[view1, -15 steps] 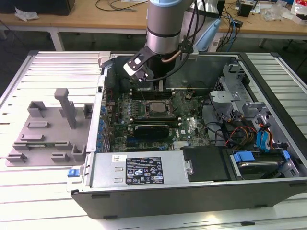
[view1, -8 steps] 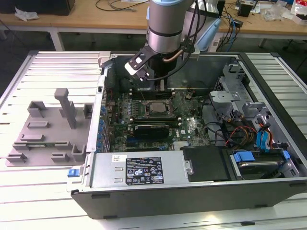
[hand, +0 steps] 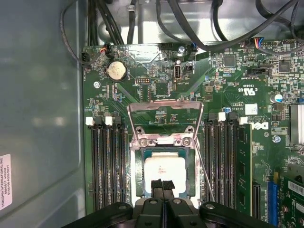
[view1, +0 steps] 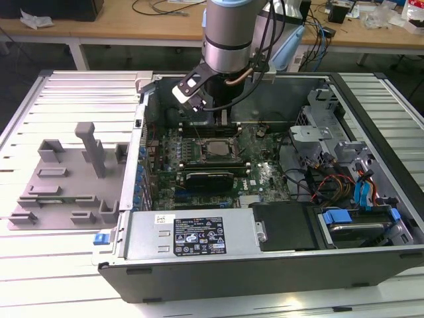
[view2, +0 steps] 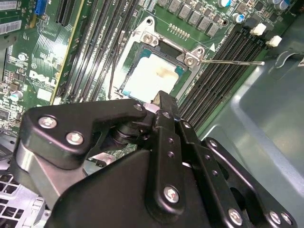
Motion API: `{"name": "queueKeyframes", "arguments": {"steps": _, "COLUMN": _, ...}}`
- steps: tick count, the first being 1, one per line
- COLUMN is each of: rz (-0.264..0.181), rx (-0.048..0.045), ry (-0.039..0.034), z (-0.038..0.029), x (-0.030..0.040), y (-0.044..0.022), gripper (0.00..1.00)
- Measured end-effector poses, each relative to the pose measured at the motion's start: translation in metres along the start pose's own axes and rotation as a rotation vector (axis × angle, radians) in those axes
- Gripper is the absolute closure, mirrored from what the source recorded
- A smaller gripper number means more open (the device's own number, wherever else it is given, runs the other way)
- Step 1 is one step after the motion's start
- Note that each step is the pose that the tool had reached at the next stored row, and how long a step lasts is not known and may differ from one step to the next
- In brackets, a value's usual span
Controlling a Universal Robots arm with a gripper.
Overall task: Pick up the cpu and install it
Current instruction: 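Place the cpu into insertion slot, then close the cpu cover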
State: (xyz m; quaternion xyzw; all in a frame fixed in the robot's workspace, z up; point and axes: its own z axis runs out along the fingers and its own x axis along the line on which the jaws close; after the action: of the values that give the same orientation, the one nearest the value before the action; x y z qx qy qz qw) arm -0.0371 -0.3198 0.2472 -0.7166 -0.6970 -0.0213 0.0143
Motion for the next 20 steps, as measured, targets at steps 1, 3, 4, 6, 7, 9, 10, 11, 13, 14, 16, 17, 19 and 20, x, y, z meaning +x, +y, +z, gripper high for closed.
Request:
{"name": "queueKeyframes", "arguments": {"steps": 1, "rz": 0.000, "rx": 0.0000, "ry": 0.0000, "z": -0.0001, "x": 0.0000, "y": 0.0000, "gripper": 0.89}}
{"name": "queueKeyframes", "arguments": {"steps": 3, "rz": 0.000, "rx": 0.0000, "ry": 0.0000, "z": -0.0003, "x": 0.0000, "y": 0.0000, "gripper": 0.89}}
{"name": "queueKeyframes", "arguments": {"steps": 4, "rz": 0.000, "rx": 0.0000, "ry": 0.0000, "z": -0.0006, "x": 0.0000, "y": 0.0000, "gripper": 0.89}}
{"name": "queueKeyframes", "arguments": {"steps": 6, "rz": 0.000, "rx": 0.0000, "ry": 0.0000, "z": -0.0010, "x": 0.0001, "y": 0.0000, "gripper": 0.89}}
{"name": "queueKeyframes", "arguments": {"steps": 7, "rz": 0.000, "rx": 0.0000, "ry": 0.0000, "z": -0.0012, "x": 0.0001, "y": 0.0000, "gripper": 0.89}}
{"name": "queueKeyframes", "arguments": {"steps": 9, "rz": 0.000, "rx": 0.0000, "ry": 0.0000, "z": -0.0014, "x": 0.0001, "y": 0.0000, "gripper": 0.89}}
{"name": "queueKeyframes", "arguments": {"steps": 10, "rz": 0.000, "rx": 0.0000, "ry": -0.0001, "z": -0.0016, "x": 0.0001, "y": 0.0000, "gripper": 0.89}}
{"name": "queueKeyframes", "arguments": {"steps": 11, "rz": 0.000, "rx": 0.0002, "ry": -0.0004, "z": -0.0023, "x": 0.0001, "y": 0.0000, "gripper": 0.89}}
{"name": "queueKeyframes", "arguments": {"steps": 13, "rz": 0.000, "rx": 0.0000, "ry": 0.0000, "z": -0.0061, "x": 0.0005, "y": 0.0001, "gripper": 0.89}}
{"name": "queueKeyframes", "arguments": {"steps": 14, "rz": 0.000, "rx": 0.0000, "ry": 0.0000, "z": -0.0072, "x": 0.0006, "y": 0.0001, "gripper": 0.89}}
{"name": "queueKeyframes", "arguments": {"steps": 16, "rz": 0.000, "rx": 0.0000, "ry": -0.0001, "z": -0.0128, "x": 0.0011, "y": 0.0001, "gripper": 0.89}}
{"name": "queueKeyframes", "arguments": {"steps": 17, "rz": 0.000, "rx": 0.0000, "ry": 0.0000, "z": -0.0148, "x": 0.0013, "y": 0.0001, "gripper": 0.89}}
{"name": "queueKeyframes", "arguments": {"steps": 19, "rz": 0.000, "rx": 0.0000, "ry": 0.0000, "z": -0.0186, "x": 0.0015, "y": 0.0002, "gripper": 0.89}}
{"name": "queueKeyframes", "arguments": {"steps": 20, "rz": 0.000, "rx": 0.0000, "ry": 0.0000, "z": -0.0207, "x": 0.0016, "y": 0.0002, "gripper": 0.89}}
